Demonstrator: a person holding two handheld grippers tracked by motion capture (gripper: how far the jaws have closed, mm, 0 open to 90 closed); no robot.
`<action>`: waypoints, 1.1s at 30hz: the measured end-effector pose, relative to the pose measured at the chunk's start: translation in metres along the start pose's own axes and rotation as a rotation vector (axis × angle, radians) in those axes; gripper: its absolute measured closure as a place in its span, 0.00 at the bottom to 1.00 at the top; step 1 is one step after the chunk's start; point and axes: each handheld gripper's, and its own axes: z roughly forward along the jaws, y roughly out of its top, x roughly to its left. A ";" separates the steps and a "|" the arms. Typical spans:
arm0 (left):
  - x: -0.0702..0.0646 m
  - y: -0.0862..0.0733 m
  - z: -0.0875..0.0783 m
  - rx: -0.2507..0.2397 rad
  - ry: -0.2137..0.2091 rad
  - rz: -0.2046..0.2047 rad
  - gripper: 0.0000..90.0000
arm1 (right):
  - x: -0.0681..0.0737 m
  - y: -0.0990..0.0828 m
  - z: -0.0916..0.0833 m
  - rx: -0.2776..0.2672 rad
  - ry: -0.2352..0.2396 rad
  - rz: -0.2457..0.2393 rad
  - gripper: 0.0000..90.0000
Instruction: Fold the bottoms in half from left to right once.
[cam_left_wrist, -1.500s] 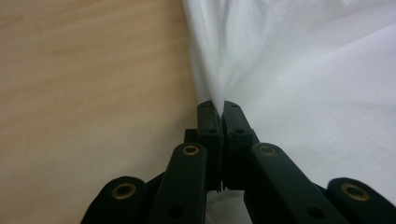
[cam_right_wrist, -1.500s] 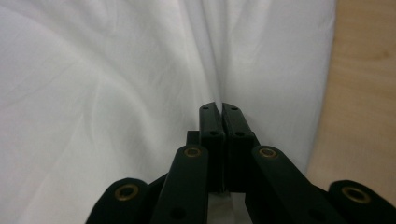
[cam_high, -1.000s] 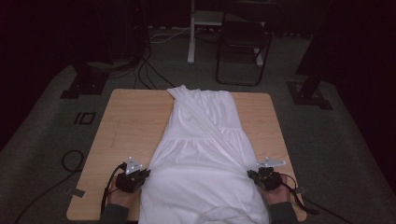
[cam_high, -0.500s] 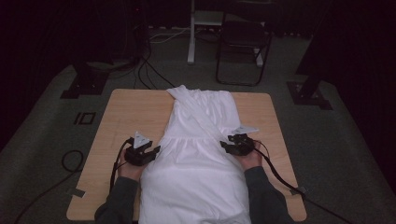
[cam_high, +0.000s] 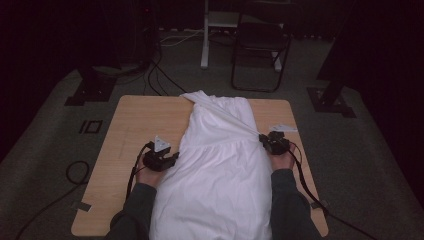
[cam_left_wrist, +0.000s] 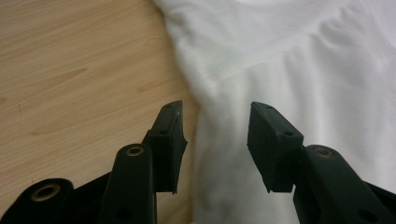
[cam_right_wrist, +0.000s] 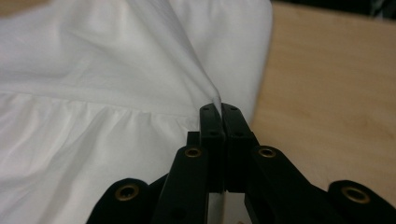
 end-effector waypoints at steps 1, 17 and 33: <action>0.000 0.003 0.003 -0.002 0.002 -0.004 0.61 | -0.005 -0.005 0.007 0.033 -0.003 0.014 0.98; -0.005 0.003 0.054 0.103 0.007 0.024 0.96 | -0.006 -0.040 0.027 0.103 0.011 0.079 0.90; -0.025 -0.067 -0.031 0.095 -0.064 0.010 0.95 | 0.038 -0.097 -0.050 0.151 0.137 -0.019 0.98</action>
